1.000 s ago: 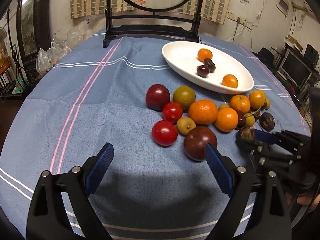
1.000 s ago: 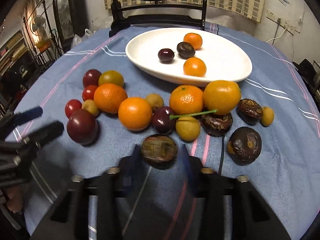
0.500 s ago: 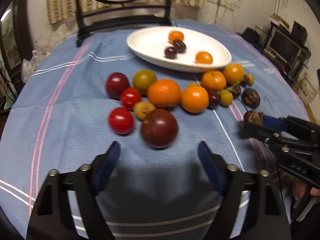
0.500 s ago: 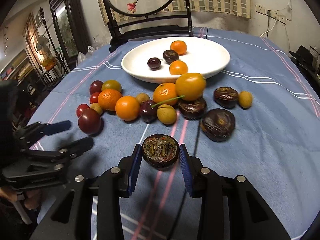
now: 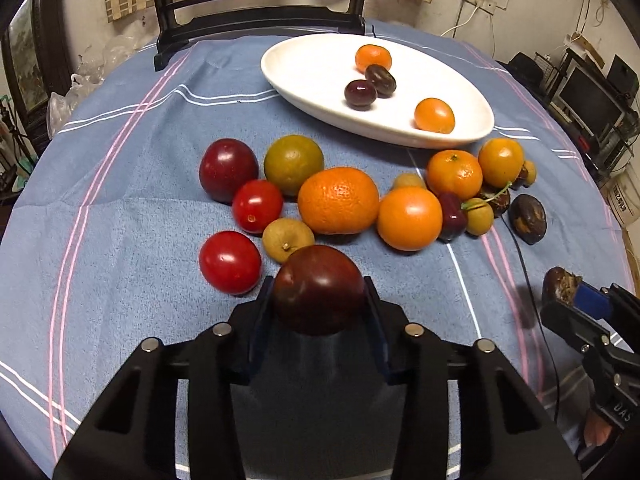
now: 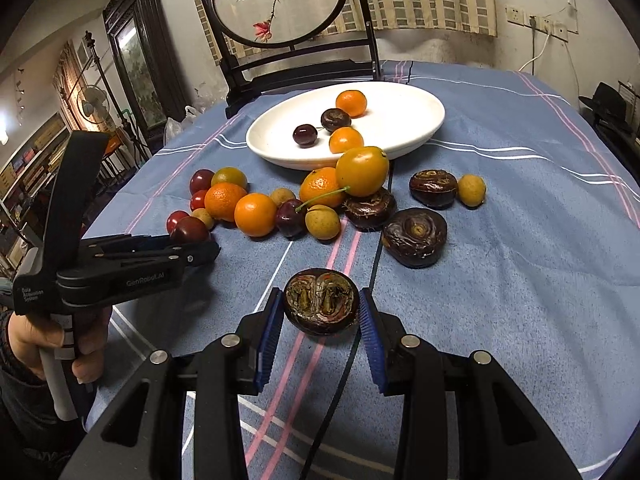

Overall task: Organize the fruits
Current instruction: 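Grasp another dark brown dried fruit with the right gripper while the left gripper grasps a large dark red plum, then carry both fruits over the white plate and open both grippers to release them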

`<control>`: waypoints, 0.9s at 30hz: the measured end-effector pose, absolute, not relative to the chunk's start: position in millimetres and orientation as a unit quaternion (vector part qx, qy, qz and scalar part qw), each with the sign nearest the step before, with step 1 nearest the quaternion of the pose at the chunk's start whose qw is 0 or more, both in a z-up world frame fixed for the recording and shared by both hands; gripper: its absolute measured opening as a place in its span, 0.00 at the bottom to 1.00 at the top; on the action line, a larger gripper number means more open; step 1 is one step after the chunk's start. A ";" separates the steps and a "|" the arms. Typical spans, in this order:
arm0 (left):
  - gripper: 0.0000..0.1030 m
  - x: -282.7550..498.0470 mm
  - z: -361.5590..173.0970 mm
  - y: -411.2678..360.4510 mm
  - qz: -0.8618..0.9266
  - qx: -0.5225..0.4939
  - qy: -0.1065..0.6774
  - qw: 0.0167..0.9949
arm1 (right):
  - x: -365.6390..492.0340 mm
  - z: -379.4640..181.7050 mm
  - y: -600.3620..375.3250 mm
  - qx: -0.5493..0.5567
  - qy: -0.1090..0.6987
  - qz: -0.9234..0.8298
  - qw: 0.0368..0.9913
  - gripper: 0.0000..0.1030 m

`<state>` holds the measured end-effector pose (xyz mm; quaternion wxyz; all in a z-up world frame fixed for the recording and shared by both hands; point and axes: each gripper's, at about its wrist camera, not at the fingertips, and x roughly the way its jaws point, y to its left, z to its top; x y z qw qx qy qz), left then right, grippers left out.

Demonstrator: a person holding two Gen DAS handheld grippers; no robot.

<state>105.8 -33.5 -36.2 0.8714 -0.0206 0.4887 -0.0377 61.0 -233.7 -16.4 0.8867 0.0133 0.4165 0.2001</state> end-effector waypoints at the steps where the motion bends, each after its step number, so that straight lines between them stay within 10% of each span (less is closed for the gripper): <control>1: 0.39 105.6 -36.3 -33.8 -0.039 -0.019 0.488 0.872 | 60.8 -16.6 -233.7 0.013 0.417 0.201 0.886 0.37; 27: 0.39 181.4 60.4 -48.2 -0.066 -0.023 0.390 0.918 | 140.7 62.0 -215.5 -0.004 0.342 0.201 0.918 0.37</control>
